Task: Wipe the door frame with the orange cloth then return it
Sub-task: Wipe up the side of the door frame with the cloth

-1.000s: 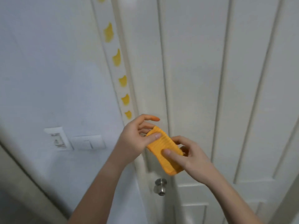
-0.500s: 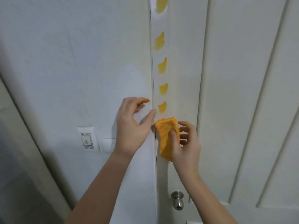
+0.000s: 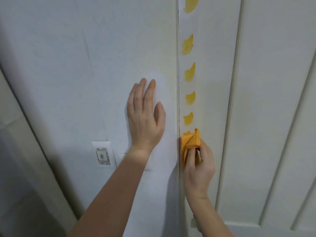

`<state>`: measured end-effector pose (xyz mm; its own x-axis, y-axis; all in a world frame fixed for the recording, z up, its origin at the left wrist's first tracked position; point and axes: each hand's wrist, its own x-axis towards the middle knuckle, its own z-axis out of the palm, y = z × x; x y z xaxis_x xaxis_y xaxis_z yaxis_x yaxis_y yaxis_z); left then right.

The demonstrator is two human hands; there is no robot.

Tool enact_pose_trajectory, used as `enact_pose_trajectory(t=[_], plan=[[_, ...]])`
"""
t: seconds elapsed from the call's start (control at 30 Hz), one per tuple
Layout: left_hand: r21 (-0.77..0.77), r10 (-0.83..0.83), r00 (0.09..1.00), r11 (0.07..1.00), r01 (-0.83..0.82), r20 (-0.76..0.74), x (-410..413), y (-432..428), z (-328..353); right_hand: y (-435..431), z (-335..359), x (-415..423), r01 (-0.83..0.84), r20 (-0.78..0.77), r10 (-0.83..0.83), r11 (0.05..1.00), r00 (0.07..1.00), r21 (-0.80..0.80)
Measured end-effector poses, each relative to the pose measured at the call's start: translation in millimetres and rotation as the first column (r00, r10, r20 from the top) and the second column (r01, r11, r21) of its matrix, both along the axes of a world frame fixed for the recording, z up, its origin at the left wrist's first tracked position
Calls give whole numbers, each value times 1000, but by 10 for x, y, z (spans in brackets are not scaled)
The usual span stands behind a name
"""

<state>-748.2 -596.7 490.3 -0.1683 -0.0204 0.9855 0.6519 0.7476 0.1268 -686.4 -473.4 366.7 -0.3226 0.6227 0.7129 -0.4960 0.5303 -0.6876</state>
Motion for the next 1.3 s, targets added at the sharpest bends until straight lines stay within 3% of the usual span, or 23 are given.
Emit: enact_pose_trajectory(t=[0.17,0.37,0.5,0.7,0.87,1.03,1.3], plan=[[-28,46,999,999,-46,-25,-79,-6,-31,-148,226,-21,-211,-99,189,924,977,-319],[-8,69,995,998,-69,-67,-117,28,-35,-38,300,-70,-311,-150,273,855,950,-415],[13,78,994,997,-77,-77,-111,60,-39,-2,188,-25,-363,-158,327,836,932,-412],[10,83,994,997,-83,-77,-118,57,-42,53,551,-113,-450,-243,382,804,892,-388],[-20,74,995,997,-75,-65,-79,28,62,-40,453,-25,-434,-229,370,792,901,-429],[-19,90,993,996,-91,-81,-120,-43,535,-9,803,-144,-425,-249,352,825,902,-374],[-34,151,988,988,-153,-41,-136,-28,660,-66,602,-105,-294,-136,265,911,955,-289]])
